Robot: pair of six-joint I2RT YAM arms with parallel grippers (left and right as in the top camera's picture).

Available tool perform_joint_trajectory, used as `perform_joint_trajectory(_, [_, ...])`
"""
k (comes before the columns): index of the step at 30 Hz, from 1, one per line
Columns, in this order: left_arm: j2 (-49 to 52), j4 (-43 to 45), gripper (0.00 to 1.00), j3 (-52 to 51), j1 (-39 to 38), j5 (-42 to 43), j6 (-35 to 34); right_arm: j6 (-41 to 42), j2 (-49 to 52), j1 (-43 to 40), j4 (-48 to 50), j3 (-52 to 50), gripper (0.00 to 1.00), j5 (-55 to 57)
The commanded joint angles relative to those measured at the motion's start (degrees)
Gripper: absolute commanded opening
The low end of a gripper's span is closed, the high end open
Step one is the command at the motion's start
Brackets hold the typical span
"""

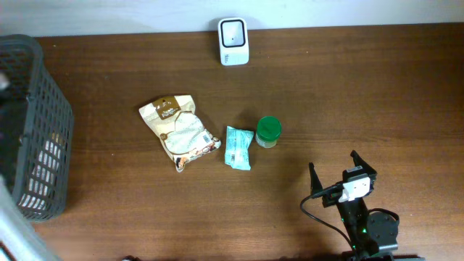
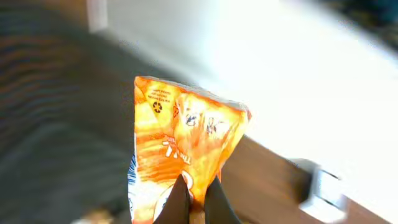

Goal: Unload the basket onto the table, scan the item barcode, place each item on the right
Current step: 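Reach the left gripper into the basket and grasp the orange tissue pack, then place the orange tissue pack with the left gripper near the jar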

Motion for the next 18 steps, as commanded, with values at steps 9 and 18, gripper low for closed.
perform_joint_trajectory(9, [7.3, -13.0, 0.00, -6.2, -43.6, -7.3, 3.5, 0.2, -0.4, 0.5, 0.0, -0.5, 0.98, 0.3])
perform_joint_trajectory(18, [28.9, -6.3, 0.00, -8.5, -57.3, -13.7, 2.6, 0.2, -0.4, 0.5, 0.0, -0.5, 0.98, 0.3])
